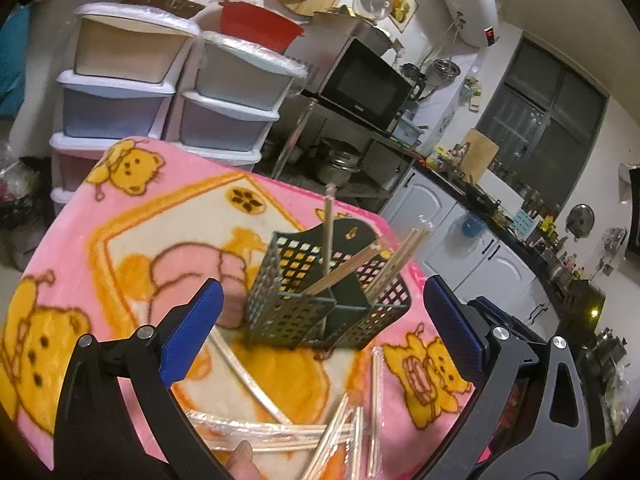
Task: Organize utensils
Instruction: 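Withdraw both open tools from the holder toward the scattered chopsticks, then close the left tool on wrapped chopsticks while the right tool grasps a bare chopstick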
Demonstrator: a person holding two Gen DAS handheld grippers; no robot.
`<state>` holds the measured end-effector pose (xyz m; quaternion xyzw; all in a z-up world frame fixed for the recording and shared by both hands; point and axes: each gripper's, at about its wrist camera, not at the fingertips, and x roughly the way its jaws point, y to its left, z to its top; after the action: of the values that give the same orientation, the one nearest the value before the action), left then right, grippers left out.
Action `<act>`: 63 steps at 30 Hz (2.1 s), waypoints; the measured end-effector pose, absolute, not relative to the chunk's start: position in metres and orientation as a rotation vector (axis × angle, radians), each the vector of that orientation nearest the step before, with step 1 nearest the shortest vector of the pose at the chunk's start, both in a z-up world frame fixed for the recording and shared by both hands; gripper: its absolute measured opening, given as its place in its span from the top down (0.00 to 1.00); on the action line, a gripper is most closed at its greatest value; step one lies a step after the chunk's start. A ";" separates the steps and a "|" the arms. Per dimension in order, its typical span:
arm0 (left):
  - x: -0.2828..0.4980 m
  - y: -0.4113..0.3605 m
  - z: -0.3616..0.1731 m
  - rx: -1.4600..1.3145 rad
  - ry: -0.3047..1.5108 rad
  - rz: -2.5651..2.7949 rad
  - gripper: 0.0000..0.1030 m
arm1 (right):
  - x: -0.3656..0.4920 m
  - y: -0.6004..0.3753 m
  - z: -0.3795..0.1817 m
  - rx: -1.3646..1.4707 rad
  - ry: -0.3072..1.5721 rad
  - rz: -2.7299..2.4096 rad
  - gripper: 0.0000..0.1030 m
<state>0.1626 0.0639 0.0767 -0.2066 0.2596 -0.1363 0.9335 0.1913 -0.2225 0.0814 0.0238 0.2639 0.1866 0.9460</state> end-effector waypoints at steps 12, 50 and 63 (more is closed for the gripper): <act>0.149 0.075 0.056 -0.439 0.581 -0.248 0.10 | 0.182 -0.214 0.066 0.025 0.588 0.415 0.45; 0.138 0.083 -0.040 -0.459 0.835 -0.234 0.10 | 0.163 -0.183 -0.010 -0.020 0.824 0.548 0.45; 0.158 0.085 -0.058 -0.470 0.895 -0.240 0.37 | 0.174 -0.174 -0.031 0.000 0.913 0.605 0.51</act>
<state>0.1578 0.0845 -0.0575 -0.2243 0.4277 -0.1146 0.8681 0.1741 -0.1745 -0.0315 0.0000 0.4342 0.2876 0.8537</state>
